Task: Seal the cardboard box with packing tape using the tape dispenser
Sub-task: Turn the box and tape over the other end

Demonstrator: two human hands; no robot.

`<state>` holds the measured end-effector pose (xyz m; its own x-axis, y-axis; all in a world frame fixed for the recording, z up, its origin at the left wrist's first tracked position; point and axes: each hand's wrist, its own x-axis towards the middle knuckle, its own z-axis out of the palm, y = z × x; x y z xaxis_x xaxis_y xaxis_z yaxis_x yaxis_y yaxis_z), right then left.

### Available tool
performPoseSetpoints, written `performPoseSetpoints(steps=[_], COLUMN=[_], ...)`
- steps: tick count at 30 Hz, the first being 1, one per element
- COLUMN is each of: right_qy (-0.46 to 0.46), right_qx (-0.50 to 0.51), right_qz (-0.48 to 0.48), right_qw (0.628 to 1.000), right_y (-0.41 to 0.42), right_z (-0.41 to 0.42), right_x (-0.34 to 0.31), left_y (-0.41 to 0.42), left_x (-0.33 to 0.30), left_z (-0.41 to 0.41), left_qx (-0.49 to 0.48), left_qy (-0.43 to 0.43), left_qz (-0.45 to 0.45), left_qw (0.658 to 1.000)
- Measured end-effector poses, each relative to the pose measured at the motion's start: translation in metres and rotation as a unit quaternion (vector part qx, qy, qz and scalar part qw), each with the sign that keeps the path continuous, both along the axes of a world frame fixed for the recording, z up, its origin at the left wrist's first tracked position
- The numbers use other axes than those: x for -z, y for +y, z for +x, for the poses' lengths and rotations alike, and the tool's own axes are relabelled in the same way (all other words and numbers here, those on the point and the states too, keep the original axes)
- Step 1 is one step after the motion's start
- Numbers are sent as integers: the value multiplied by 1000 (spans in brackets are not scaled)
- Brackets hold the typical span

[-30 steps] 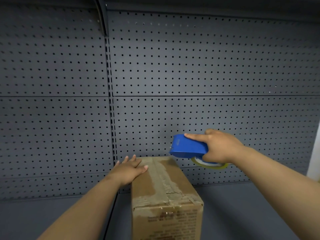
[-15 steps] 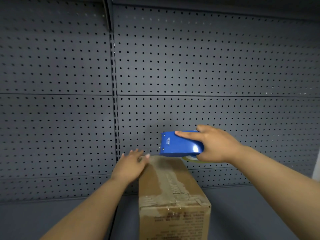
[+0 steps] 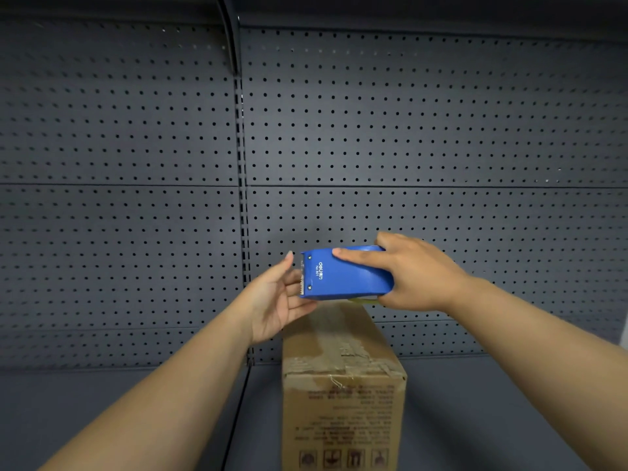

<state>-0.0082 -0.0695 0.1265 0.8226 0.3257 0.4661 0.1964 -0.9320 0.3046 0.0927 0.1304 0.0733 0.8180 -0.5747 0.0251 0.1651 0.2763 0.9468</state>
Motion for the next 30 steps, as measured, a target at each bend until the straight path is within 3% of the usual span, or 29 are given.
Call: performPoseSetpoints(steps=[12, 16, 24, 30], right_qy=[-14, -18, 11, 55], right_qx=[-27, -33, -44, -38], right_qz=[10, 3, 14, 60], right_qw=[999, 999, 999, 996], right_y=[-4, -5, -12, -26], right_z=[-37, -47, -61, -72], right_x=[1, 1, 7, 23], left_y=[1, -2, -7, -4], left_x=[-2, -1, 5, 10], left_z=[-45, -55, -71, -84], left_qx=[12, -27, -140, -149], left_qy=[20, 17, -108, -130], left_qz=[-22, -12, 96, 129], left_qw=[999, 999, 980, 972])
